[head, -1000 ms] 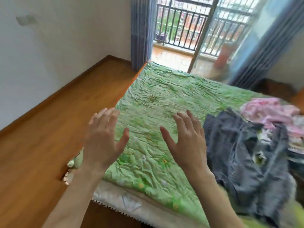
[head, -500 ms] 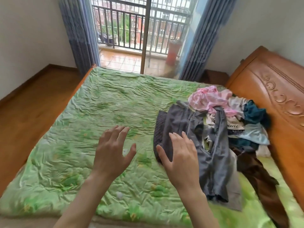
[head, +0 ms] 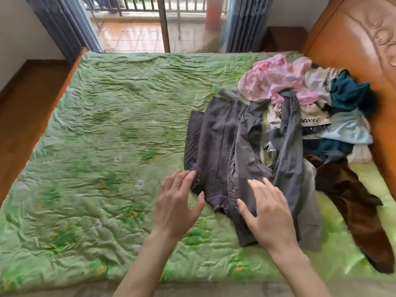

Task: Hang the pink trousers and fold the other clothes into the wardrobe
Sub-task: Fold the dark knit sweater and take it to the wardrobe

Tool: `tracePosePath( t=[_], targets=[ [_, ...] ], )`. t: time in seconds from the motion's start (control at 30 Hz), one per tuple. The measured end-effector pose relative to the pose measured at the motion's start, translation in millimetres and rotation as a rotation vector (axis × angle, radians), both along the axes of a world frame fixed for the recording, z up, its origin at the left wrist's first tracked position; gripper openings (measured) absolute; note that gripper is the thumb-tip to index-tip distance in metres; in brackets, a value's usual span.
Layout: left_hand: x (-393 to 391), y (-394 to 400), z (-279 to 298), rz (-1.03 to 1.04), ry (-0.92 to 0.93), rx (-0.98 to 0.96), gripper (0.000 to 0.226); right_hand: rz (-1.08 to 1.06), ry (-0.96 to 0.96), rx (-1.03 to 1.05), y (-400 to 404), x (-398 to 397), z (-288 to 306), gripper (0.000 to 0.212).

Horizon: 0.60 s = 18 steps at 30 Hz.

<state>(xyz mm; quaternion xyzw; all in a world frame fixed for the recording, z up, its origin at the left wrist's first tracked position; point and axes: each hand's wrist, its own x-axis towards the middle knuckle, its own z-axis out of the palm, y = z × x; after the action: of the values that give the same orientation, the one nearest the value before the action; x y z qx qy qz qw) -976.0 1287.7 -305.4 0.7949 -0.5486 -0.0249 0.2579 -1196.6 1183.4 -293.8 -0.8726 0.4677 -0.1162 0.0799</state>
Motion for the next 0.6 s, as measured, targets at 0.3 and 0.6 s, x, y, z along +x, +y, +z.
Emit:
tracePosePath(
  t=[0.3,0.6],
  targets=[
    [7,-64,-178,-0.170,0.069,0.089,0.055,-0.140,0.029,0.070,-12,25,-166,0.067],
    [5,-98,-348,-0.445,-0.024,0.157,0.059,-0.100,0.107,0.176,-16,50,-352,0.076]
  ],
)
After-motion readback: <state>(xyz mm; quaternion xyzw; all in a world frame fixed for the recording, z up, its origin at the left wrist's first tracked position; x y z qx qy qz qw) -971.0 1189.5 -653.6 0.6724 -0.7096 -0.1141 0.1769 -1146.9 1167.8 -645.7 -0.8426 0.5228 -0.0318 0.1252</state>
